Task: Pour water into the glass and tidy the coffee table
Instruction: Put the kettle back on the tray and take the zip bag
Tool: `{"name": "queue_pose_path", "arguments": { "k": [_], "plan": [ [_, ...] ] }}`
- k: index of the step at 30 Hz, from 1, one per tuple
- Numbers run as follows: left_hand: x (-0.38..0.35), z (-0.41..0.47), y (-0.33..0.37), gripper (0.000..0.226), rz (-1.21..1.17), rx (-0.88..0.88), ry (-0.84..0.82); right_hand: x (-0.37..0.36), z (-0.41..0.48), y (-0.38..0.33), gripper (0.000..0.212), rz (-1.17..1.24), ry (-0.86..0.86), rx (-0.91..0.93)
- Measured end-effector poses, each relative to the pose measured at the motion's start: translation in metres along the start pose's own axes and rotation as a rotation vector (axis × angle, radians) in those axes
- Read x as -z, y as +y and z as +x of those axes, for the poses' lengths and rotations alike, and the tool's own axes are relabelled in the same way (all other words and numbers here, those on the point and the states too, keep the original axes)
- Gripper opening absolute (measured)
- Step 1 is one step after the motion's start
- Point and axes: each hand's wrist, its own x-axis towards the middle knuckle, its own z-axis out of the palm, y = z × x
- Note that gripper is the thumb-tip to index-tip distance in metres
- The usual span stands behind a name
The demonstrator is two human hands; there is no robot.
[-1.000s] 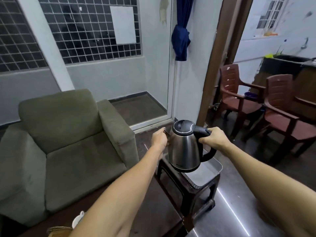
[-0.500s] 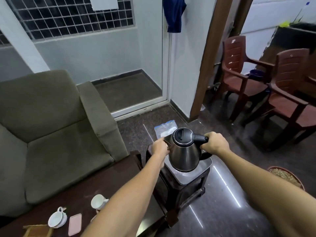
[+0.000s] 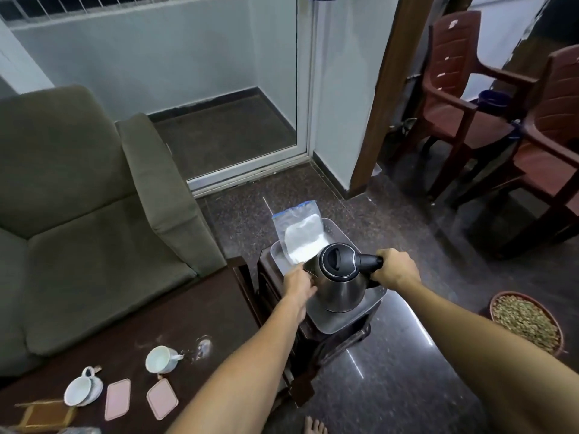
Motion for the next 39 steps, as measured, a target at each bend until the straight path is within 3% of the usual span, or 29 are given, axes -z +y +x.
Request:
{"name": "queue_pose_path", "arguments": {
  "k": [7, 15, 19, 24, 30, 33, 36, 39],
  "plan": [
    [-0.006, 0.016, -0.023, 0.053, 0.044, 0.038, 0.011, -0.014, 0.029, 0.014, 0.02, 0.038, -0.064, -0.026],
    [-0.004, 0.026, -0.029, 0.027, 0.101, 0.102, 0.022, -0.034, 0.049, 0.025, 0.02, 0.048, -0.135, -0.005],
    [-0.001, 0.03, -0.033, 0.026, 0.096, 0.137, 0.002, -0.043, 0.06, 0.029, 0.023, 0.049, -0.137, -0.001],
    [-0.004, 0.034, -0.027, 0.044, 0.137, 0.157, -0.044, -0.05, 0.072, 0.039, 0.023, 0.066, -0.123, -0.032],
    [-0.01, 0.025, -0.017, 0.046, 0.228, 0.169, -0.074, -0.047, 0.076, 0.039, 0.032, -0.013, -0.18, -0.022],
    [-0.01, 0.029, -0.01, 0.029, 0.398, 0.111, -0.03, -0.033, 0.072, 0.022, 0.038, -0.139, -0.208, -0.009],
    [-0.005, 0.04, 0.002, 0.034, 0.502, -0.013, 0.038, -0.013, 0.064, -0.008, 0.043, -0.195, -0.078, 0.037],
    [-0.005, 0.014, 0.043, 0.022, 0.587, -0.112, 0.029, 0.006, 0.054, -0.047, 0.039, -0.161, 0.034, 0.116]
  ]
}}
